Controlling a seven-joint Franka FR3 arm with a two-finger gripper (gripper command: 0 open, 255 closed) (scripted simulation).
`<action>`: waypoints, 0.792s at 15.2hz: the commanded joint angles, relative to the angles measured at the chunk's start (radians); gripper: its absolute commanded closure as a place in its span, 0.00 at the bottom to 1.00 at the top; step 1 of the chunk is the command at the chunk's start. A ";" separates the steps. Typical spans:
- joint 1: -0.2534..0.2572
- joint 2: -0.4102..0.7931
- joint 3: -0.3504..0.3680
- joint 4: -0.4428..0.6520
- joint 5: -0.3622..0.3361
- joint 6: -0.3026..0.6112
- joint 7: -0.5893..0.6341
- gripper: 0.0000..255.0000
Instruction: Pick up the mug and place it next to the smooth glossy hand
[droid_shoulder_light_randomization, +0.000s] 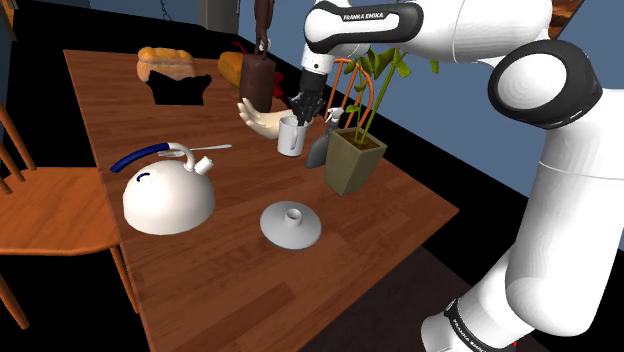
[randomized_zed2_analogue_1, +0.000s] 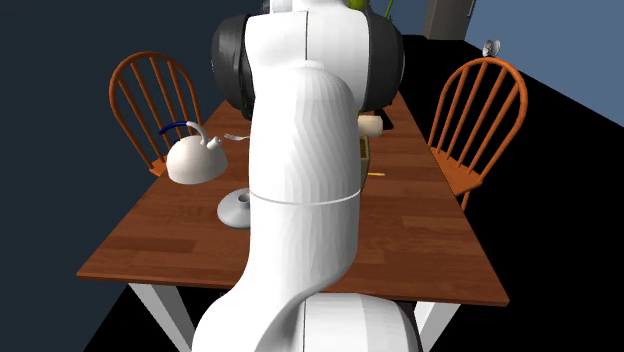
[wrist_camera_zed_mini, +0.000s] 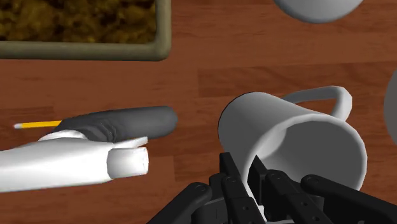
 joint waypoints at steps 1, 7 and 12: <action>0.001 0.005 0.000 -0.019 0.000 0.024 -0.001 1.00; 0.001 0.020 0.001 -0.077 0.002 0.098 -0.006 1.00; 0.001 0.039 0.001 -0.118 0.004 0.156 -0.009 1.00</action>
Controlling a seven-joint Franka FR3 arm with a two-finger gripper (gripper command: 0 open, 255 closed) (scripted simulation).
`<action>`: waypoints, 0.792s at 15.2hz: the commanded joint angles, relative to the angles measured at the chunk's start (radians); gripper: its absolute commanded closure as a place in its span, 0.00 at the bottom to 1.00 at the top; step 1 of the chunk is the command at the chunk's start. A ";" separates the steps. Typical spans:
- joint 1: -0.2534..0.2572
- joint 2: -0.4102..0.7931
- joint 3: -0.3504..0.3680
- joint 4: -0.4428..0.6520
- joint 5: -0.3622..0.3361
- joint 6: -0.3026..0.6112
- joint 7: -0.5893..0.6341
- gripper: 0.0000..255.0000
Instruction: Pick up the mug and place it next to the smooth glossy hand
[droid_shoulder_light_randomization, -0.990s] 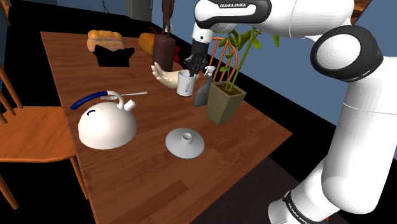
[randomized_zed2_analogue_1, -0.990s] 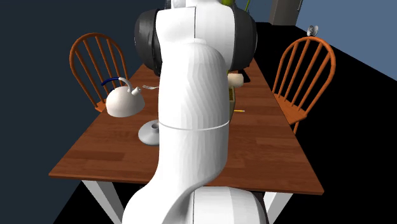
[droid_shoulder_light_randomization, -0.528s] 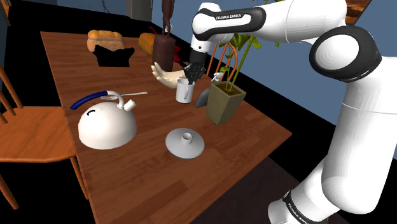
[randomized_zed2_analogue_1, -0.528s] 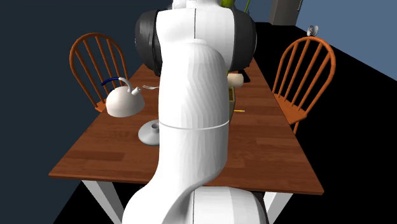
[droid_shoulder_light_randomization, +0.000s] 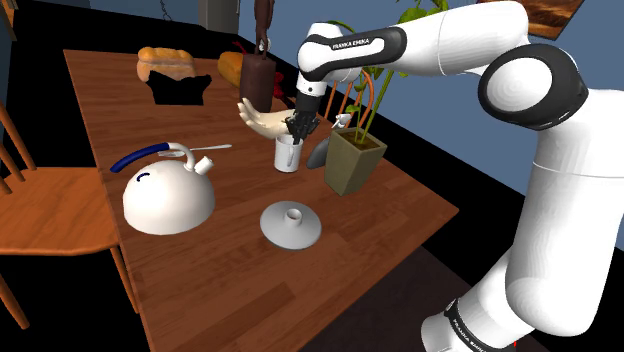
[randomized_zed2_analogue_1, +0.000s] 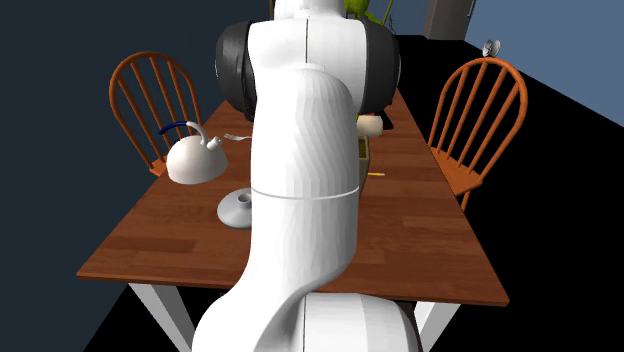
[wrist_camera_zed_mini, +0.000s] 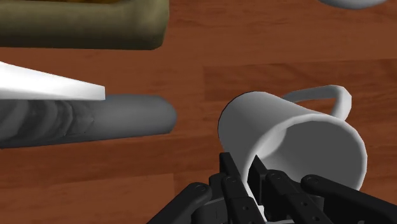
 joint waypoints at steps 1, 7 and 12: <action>0.000 0.004 0.000 -0.021 0.001 0.026 -0.001 1.00; 0.001 0.020 0.001 -0.045 0.002 0.066 -0.004 1.00; 0.001 0.020 0.000 -0.045 0.002 0.066 -0.004 1.00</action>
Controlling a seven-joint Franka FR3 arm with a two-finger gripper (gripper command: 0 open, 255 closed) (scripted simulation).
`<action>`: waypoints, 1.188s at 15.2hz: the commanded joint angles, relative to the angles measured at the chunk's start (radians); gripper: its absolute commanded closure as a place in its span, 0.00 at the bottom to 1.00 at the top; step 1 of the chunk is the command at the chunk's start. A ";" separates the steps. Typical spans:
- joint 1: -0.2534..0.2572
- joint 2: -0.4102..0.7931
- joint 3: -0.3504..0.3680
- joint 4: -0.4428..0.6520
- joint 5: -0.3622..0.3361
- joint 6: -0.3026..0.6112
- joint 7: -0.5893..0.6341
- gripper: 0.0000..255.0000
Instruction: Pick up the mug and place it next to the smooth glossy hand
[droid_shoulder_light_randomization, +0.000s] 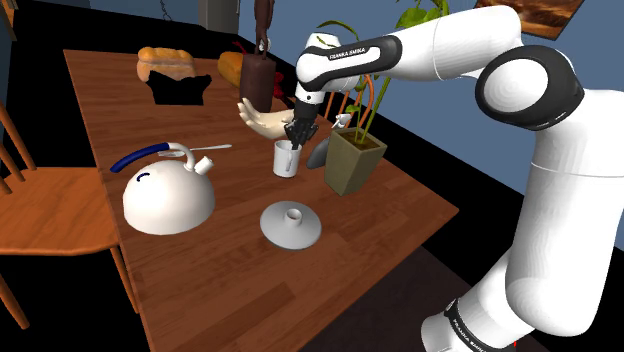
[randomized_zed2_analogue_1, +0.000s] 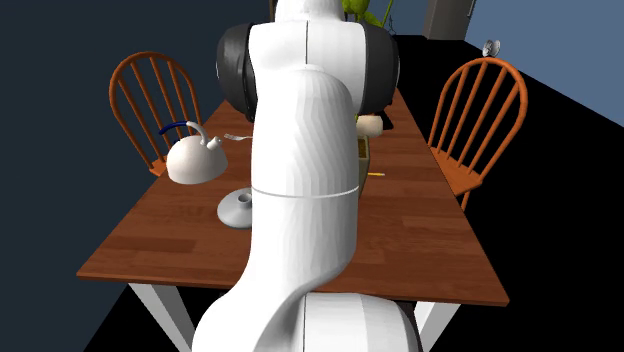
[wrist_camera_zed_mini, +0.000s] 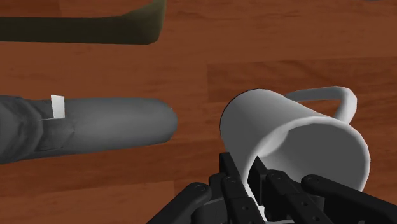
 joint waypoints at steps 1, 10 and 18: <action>0.000 0.007 0.000 -0.004 0.000 0.000 0.000 0.00; -0.004 -0.019 -0.002 0.086 -0.003 -0.116 0.003 0.00; -0.004 -0.019 -0.002 0.086 -0.003 -0.116 0.003 0.00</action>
